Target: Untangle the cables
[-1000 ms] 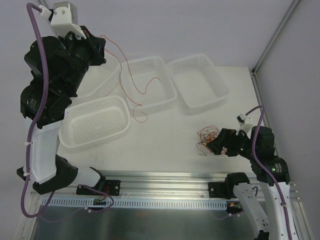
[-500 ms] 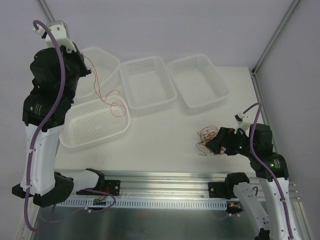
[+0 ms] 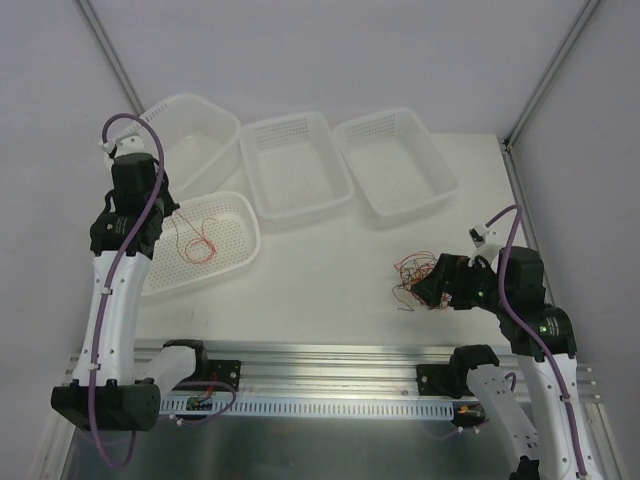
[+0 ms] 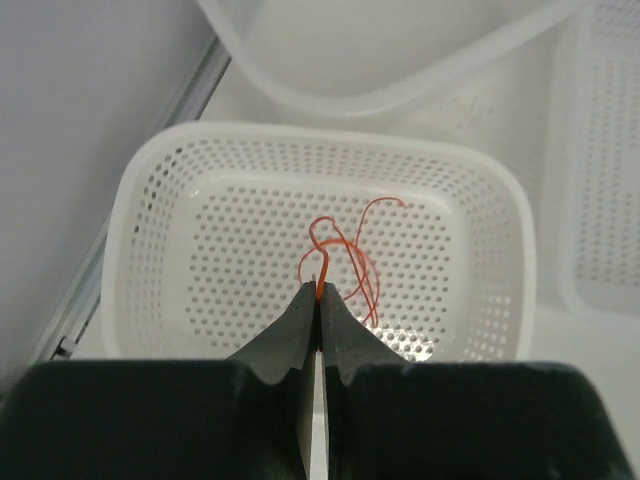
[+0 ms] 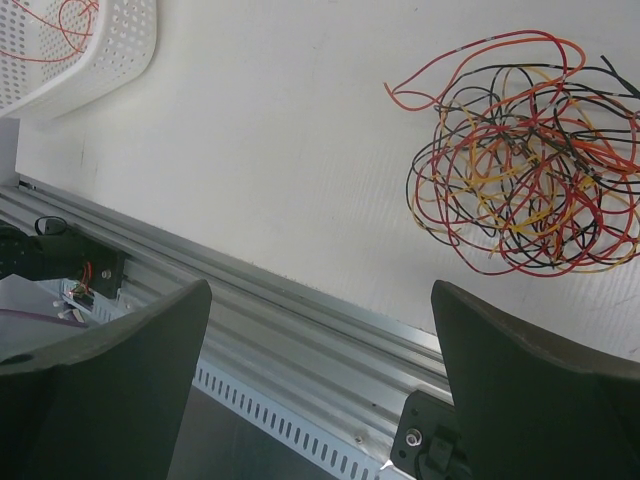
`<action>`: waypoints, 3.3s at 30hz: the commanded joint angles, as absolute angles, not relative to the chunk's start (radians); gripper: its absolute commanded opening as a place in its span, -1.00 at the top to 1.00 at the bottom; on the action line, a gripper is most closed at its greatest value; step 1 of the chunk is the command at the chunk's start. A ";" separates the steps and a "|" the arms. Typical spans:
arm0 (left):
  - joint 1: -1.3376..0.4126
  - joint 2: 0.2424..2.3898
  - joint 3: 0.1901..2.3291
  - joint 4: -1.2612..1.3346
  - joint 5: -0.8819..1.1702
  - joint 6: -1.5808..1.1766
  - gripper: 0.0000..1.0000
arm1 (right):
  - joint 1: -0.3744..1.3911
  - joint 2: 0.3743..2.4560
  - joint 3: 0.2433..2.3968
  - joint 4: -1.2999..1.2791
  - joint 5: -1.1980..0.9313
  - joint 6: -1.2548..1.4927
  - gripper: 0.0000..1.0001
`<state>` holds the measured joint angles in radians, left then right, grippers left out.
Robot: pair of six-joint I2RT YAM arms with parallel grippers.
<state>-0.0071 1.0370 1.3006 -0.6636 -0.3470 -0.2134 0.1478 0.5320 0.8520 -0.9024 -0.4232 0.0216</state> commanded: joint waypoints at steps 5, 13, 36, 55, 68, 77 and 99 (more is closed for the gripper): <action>0.124 1.077 1.152 -0.607 -0.247 -0.295 0.92 | 0.152 0.548 0.839 -0.887 -0.343 0.023 -0.94; 0.144 1.014 1.247 -0.638 -0.135 -0.253 -0.80 | 0.152 0.640 0.845 -0.973 -0.066 0.092 -0.98; -0.336 0.907 1.000 -0.612 0.287 -0.463 -0.98 | 0.555 1.138 0.736 -0.448 -0.121 0.316 -0.70; -0.784 1.286 1.132 -0.339 0.109 -0.629 -0.98 | 0.428 0.982 0.922 -0.733 0.120 0.201 -0.62; -0.931 1.877 1.534 -0.270 0.080 -0.653 -0.92 | 0.187 0.907 0.853 -0.727 0.020 0.187 -0.61; -0.946 2.056 1.540 -0.267 0.078 -0.684 -0.03 | 0.187 0.917 0.802 -0.646 -0.126 0.179 -0.61; -0.945 1.686 1.063 -0.213 0.040 -0.618 1.00 | 0.308 1.029 0.707 -0.402 -0.219 0.288 -0.41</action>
